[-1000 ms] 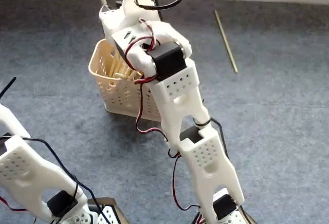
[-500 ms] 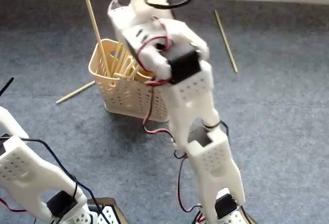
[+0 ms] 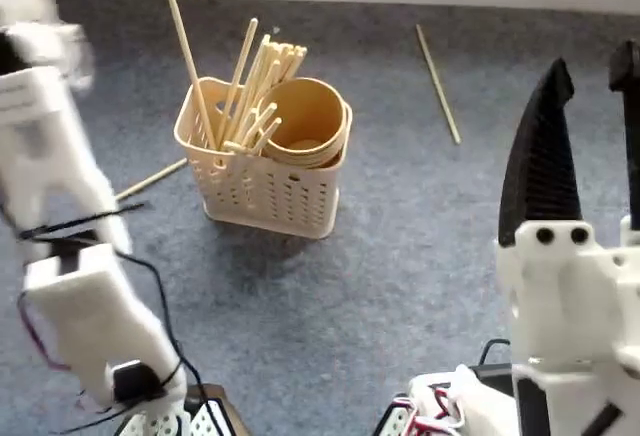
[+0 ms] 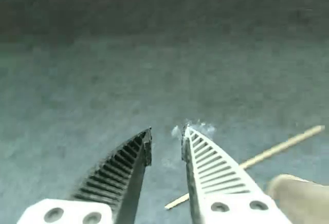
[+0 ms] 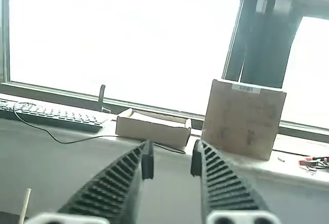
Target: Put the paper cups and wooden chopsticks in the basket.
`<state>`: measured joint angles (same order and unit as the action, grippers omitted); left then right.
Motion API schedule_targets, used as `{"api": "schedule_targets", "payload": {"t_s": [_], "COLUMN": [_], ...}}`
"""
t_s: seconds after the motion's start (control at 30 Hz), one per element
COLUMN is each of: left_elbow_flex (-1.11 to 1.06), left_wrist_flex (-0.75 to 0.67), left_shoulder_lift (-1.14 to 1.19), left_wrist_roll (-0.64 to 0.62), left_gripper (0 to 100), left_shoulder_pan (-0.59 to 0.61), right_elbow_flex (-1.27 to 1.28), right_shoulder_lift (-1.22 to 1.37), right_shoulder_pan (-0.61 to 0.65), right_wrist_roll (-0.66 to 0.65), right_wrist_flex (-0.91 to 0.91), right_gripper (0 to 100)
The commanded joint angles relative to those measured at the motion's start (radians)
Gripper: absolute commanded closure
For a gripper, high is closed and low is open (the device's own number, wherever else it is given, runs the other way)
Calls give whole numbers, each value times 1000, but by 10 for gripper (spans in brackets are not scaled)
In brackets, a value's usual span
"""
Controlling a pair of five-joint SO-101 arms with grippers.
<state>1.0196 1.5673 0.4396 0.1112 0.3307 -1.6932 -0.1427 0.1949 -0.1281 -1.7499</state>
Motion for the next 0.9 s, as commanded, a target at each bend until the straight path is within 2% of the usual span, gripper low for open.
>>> {"api": "schedule_targets", "payload": {"t_s": [0.0,0.17,0.33,0.4,0.57,0.63,0.7,0.77,0.87], "left_elbow_flex": [151,257,374,404,400,335,242,139,22], "left_wrist_flex": [26,164,184,184,184,184,186,186,183], "left_shoulder_lift": [-67,-65,-117,-151,-185,-151,-108,-70,-31], "left_wrist_roll": [-12,-14,-14,-14,-14,-5,68,140,181], "left_gripper": [867,867,867,867,867,867,866,859,826], "left_shoulder_pan": [-251,-325,-291,-249,-22,64,119,150,191], "right_elbow_flex": [-16,133,306,363,377,366,363,360,358], "right_shoulder_lift": [27,110,308,415,688,783,868,937,1032], "right_shoulder_pan": [-81,-246,-285,-285,-303,-306,-306,-295,-236], "right_wrist_roll": [-12,-12,-12,-12,-12,-12,-21,-80,-127], "right_wrist_flex": [-13,-10,35,81,277,397,469,489,504], "right_gripper": [868,868,868,868,868,868,865,865,865]}}
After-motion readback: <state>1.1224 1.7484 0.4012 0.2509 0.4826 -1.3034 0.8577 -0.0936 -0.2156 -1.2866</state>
